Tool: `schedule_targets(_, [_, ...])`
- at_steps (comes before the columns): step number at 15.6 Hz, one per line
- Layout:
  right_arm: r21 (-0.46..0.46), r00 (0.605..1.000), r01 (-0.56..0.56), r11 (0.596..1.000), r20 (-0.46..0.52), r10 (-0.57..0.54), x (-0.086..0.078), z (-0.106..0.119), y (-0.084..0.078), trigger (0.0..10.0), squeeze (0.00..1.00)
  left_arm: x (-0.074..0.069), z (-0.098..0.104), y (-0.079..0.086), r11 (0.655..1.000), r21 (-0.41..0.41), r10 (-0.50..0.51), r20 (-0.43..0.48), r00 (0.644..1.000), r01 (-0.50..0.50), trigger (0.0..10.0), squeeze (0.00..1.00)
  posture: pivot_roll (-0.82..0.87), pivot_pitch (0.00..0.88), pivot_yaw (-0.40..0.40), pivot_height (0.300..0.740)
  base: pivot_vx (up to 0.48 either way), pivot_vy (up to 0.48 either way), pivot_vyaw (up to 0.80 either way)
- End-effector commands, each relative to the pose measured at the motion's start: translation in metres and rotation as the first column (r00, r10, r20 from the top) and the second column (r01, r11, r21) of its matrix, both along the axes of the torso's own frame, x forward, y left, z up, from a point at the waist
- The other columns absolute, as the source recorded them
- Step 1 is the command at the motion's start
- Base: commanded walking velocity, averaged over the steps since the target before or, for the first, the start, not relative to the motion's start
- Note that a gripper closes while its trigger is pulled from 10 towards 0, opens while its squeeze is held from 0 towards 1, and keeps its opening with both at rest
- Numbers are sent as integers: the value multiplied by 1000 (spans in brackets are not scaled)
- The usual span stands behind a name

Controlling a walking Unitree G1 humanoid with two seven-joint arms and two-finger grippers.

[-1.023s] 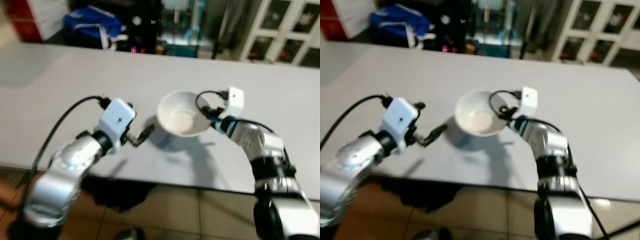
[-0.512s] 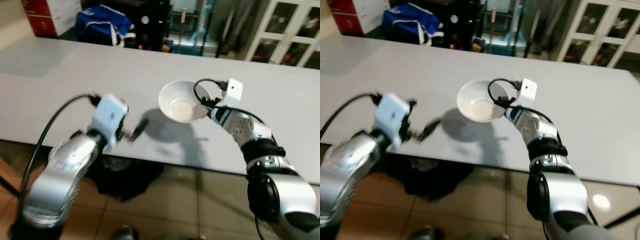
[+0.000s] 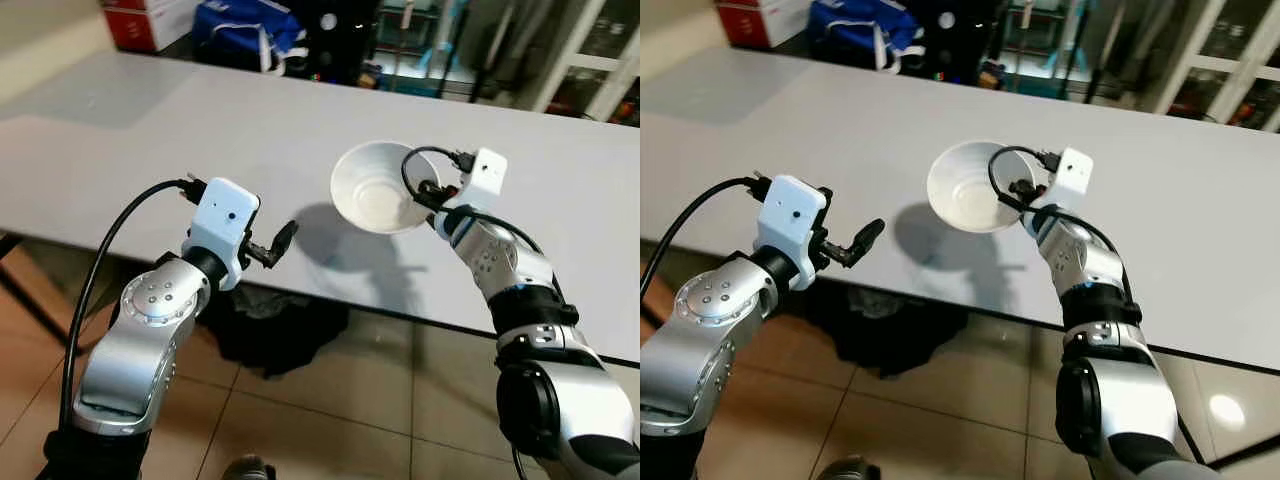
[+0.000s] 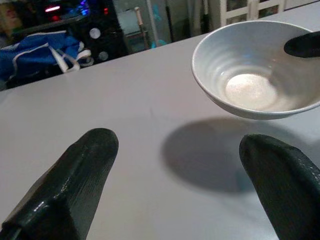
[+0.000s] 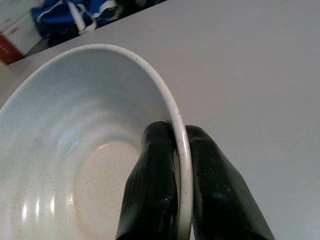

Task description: Setting the table

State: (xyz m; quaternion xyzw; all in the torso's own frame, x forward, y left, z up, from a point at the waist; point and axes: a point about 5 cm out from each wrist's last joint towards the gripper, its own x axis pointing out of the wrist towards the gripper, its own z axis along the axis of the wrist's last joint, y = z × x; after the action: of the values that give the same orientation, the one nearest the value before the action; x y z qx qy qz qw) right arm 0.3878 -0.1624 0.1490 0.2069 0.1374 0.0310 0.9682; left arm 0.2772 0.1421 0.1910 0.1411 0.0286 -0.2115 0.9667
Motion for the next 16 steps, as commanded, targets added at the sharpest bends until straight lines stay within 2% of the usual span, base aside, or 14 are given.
schedule_targets(1, [-6,999,14,1000,36,-14,0,9,-5,10000,0,3,4,-3,1000,5,-3,18,1000,3,10000,0,7,25,-17,740,255,0,0])
schedule_targets(15, [-19,999,4,1000,45,-3,2,14,0,10000,0,6,7,-4,1000,11,-15,33,999,15,10000,0,12,4,-20,740,264,0,0])
schedule_targets(16, [-33,999,2,999,45,0,3,14,0,10000,0,6,7,-4,1000,10,-18,35,999,17,10000,0,11,3,-20,740,349,0,800])
